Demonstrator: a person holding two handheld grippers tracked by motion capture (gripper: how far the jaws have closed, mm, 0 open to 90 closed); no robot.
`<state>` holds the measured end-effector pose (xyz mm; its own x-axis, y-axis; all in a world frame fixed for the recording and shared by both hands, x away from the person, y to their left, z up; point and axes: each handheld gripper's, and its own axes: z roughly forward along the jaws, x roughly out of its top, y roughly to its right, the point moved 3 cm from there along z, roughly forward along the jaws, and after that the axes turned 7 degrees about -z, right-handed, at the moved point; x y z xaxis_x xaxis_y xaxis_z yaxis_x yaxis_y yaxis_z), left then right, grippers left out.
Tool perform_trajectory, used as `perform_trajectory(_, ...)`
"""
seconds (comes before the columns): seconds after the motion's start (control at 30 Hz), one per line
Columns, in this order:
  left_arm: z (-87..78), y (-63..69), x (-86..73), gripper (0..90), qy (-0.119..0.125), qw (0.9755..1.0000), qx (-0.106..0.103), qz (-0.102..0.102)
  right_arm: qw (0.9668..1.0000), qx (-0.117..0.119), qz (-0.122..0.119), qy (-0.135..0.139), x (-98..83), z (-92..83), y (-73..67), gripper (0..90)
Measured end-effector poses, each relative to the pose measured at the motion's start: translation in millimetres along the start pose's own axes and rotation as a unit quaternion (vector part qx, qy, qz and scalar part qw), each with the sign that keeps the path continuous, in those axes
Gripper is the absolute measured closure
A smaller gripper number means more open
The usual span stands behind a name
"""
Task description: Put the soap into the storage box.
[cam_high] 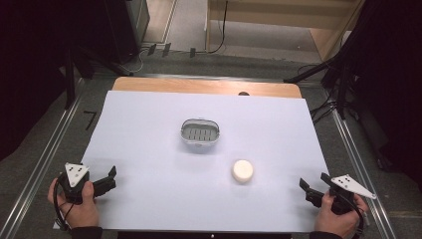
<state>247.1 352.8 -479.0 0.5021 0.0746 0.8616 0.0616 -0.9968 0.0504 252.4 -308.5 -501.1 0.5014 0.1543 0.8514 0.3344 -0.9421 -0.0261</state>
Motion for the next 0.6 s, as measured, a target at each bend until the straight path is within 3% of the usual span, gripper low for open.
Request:
perform_trajectory(0.1, 0.5, -0.1, 0.1, 0.1, -0.003, 1.0, 0.005, -0.002, 0.9995, 0.014, -0.012, -0.024, 2.4, 1.4, 0.7, 15.6)
perform_trajectory(0.17, 0.6, 1.5, -0.2, 0.1, -0.005, 0.9999, 0.004, 0.008, 0.9985, 0.026, -0.024, -0.042, 6.6, 2.0, 0.8, 15.5)
perform_trajectory(0.23, 0.3, 2.4, -0.5, 0.1, -0.004, 0.9999, -0.003, 0.015, 0.9977, 0.026, -0.034, -0.052, 11.1, 1.4, 0.3, 15.5)
perform_trajectory(0.37, -0.8, 1.8, -0.6, 0.1, 0.001, 0.9999, -0.013, 0.01, 0.9951, 0.047, -0.046, -0.073, 17.4, 4.5, -0.4, 15.4)
perform_trajectory(0.6, -0.9, 1.9, -0.6, 0.1, -0.001, 0.9998, -0.018, 0.012, 0.9874, 0.072, -0.08, -0.116, 25.8, 13.6, -3.3, 15.4)
